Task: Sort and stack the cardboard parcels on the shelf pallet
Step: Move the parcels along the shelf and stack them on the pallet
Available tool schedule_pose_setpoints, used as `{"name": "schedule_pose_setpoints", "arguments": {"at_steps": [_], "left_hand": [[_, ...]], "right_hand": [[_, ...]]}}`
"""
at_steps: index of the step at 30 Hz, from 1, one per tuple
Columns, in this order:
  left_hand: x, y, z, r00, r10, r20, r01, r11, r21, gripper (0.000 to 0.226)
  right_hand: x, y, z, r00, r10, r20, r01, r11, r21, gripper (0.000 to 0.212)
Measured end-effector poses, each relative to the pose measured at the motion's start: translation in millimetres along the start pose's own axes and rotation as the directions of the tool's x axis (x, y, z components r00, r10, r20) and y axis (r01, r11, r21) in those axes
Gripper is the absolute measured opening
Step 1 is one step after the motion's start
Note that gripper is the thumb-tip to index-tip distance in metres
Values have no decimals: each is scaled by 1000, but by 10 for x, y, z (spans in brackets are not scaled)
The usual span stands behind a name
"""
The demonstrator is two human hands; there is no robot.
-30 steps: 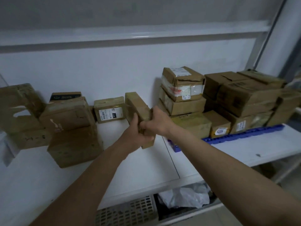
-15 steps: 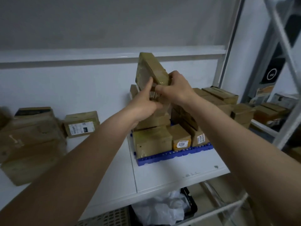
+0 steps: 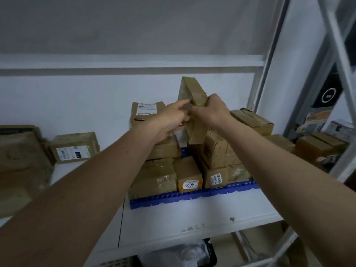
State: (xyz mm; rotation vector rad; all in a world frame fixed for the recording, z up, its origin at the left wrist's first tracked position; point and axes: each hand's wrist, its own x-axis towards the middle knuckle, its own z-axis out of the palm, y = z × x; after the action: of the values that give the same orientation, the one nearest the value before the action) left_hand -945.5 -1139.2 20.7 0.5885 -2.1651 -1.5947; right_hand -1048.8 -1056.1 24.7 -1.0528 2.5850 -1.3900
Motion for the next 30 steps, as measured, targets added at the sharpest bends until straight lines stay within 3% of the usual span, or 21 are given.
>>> {"name": "schedule_pose_setpoints", "arguments": {"at_steps": [4, 8, 14, 16, 19, 30], "left_hand": [[332, -52, -28, 1000, 12, 15, -15, 970, 242, 54], [686, -142, -66, 998, 70, 7, -65, 877, 475, 54], [1238, -364, -230, 997, 57, 45, -73, 780, 622, 77], [1403, -431, -265, 995, 45, 87, -94, 705, 703, 76], [1628, -518, -291, 991, 47, 122, -129, 504, 854, 59], [1993, -719, -289, 978, -37, 207, -190, 262, 946, 29]], "right_hand": [[233, 187, 134, 998, 65, 0, -65, 997, 34, 65], [445, 242, 306, 995, 89, 39, -89, 996, 0, 72], [793, 298, 606, 991, 98, 92, -89, 990, -106, 69], [912, 348, 729, 987, 127, 103, -110, 982, -155, 61], [1057, 424, 910, 983, 156, 101, -130, 966, -224, 57], [1320, 611, 1364, 977, 125, 174, -55, 933, -357, 44]]}}
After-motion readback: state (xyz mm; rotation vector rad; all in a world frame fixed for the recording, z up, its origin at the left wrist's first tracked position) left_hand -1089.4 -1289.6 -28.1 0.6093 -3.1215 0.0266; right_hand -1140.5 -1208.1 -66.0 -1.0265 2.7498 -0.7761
